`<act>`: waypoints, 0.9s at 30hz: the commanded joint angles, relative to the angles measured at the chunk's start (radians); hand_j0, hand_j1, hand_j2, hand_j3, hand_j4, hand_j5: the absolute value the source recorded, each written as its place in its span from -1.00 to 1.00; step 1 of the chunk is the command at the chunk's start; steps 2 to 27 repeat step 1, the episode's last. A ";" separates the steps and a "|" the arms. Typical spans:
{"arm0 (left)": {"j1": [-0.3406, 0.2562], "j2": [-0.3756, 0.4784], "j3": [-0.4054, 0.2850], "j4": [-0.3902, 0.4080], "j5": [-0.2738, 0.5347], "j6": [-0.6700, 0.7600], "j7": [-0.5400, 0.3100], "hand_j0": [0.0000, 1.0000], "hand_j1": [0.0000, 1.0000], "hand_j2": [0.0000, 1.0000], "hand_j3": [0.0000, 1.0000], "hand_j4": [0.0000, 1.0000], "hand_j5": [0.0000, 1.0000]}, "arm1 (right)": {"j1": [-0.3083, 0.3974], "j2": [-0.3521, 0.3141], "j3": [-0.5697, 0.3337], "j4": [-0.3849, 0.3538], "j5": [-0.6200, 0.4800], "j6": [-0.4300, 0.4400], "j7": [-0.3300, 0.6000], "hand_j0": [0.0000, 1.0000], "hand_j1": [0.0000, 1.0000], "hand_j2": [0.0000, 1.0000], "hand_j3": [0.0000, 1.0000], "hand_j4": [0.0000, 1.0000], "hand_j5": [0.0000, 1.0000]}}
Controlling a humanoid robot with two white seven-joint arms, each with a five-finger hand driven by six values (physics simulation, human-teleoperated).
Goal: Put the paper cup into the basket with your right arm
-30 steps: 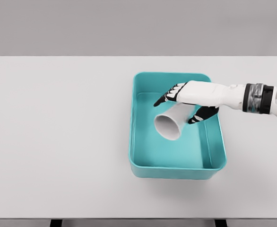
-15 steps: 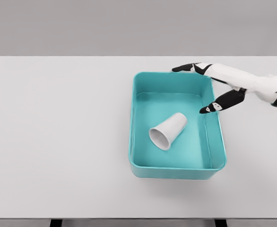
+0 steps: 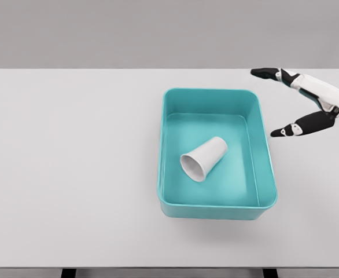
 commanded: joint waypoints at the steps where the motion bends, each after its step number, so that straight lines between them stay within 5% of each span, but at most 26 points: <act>1: 0.000 0.000 0.001 0.001 0.005 0.001 0.000 1.00 1.00 1.00 1.00 1.00 1.00 | 0.000 -0.001 -0.007 0.000 -0.008 0.002 0.000 1.00 1.00 1.00 1.00 1.00 1.00; 27: 0.000 0.000 0.001 0.001 0.005 0.001 0.000 1.00 1.00 1.00 1.00 1.00 1.00 | 0.000 -0.001 -0.007 0.000 -0.008 0.002 0.000 1.00 1.00 1.00 1.00 1.00 1.00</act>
